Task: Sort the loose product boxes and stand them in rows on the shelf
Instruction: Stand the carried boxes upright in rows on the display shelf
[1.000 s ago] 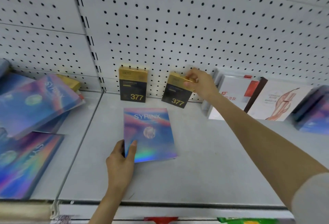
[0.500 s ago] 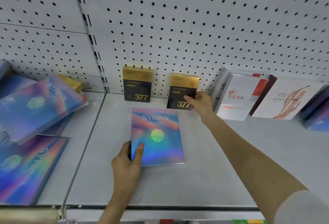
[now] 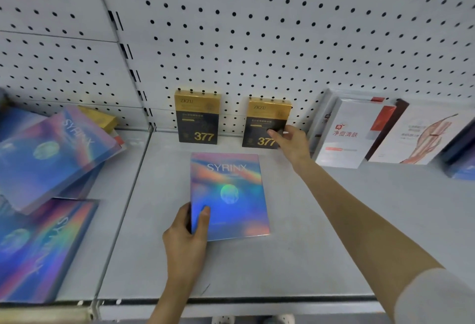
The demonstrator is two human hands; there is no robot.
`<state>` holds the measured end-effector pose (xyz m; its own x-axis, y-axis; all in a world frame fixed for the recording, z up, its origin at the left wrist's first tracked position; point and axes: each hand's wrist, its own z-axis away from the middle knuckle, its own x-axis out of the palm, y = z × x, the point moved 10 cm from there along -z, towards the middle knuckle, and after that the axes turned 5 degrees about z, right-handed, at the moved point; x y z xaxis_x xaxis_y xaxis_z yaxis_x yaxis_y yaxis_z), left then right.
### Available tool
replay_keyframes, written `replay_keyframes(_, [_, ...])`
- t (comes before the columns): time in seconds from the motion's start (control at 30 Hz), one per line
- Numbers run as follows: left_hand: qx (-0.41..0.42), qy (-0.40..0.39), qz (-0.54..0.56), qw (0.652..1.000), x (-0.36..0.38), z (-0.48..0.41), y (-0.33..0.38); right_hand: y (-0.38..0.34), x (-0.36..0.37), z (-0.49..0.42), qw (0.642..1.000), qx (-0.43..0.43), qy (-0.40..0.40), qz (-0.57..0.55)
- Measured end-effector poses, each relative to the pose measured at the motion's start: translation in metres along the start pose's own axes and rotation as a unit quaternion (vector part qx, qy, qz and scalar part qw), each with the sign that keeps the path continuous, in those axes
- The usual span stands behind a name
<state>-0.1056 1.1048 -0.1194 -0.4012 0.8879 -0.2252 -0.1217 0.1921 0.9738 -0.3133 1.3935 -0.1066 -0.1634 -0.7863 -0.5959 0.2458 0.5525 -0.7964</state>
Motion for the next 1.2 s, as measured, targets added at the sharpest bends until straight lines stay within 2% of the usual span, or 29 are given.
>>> replay_keyframes(0.1, [-0.003,-0.009,0.007,1.0,0.002,0.0,0.0,0.004,0.001,0.005,1.0,0.028,-0.006,-0.012])
replay_keyframes(0.2, [-0.024,-0.017,0.063,0.998,0.004,0.002,-0.001,0.014,-0.009,0.021,0.996,0.079,0.015,-0.035])
replay_keyframes(0.27, [-0.037,-0.012,0.113,0.993,0.008,0.005,0.006,0.02,-0.017,0.046,0.988,0.104,0.015,-0.115])
replay_keyframes(0.3, [-0.039,-0.008,0.129,0.991,0.012,0.007,0.012,0.023,-0.017,0.063,0.977,0.115,-0.011,-0.179])
replay_keyframes(0.37, [-0.04,-0.018,0.159,0.986,0.03,0.013,0.025,0.025,-0.016,0.105,0.947,0.122,-0.112,-0.276])
replay_keyframes(0.4, [-0.039,-0.038,0.172,0.984,0.045,0.015,0.031,0.026,-0.019,0.125,0.933,0.114,-0.159,-0.303])
replay_keyframes(0.47, [-0.023,-0.089,0.187,0.978,0.08,0.022,0.049,0.042,-0.043,0.15,0.931,0.086,-0.186,-0.303])
replay_keyframes(0.57, [0.007,-0.196,0.151,0.969,0.145,0.04,0.071,0.084,-0.109,0.162,0.949,0.079,-0.11,-0.286])
replay_keyframes(0.7, [0.058,-0.342,0.023,0.937,0.242,0.084,0.086,0.141,-0.206,0.168,0.947,0.052,-0.006,-0.317])
replay_keyframes(0.8, [0.076,-0.407,-0.033,0.91,0.31,0.124,0.098,0.191,-0.268,0.166,0.947,0.053,0.051,-0.314])
replay_keyframes(0.97, [0.115,-0.418,-0.083,0.897,0.424,0.169,0.119,0.277,-0.369,0.129,0.958,0.05,0.118,-0.256])
replay_keyframes(1.2, [0.1,-0.324,-0.073,0.938,0.571,0.205,0.149,0.352,-0.491,0.045,0.972,0.01,0.149,-0.18])
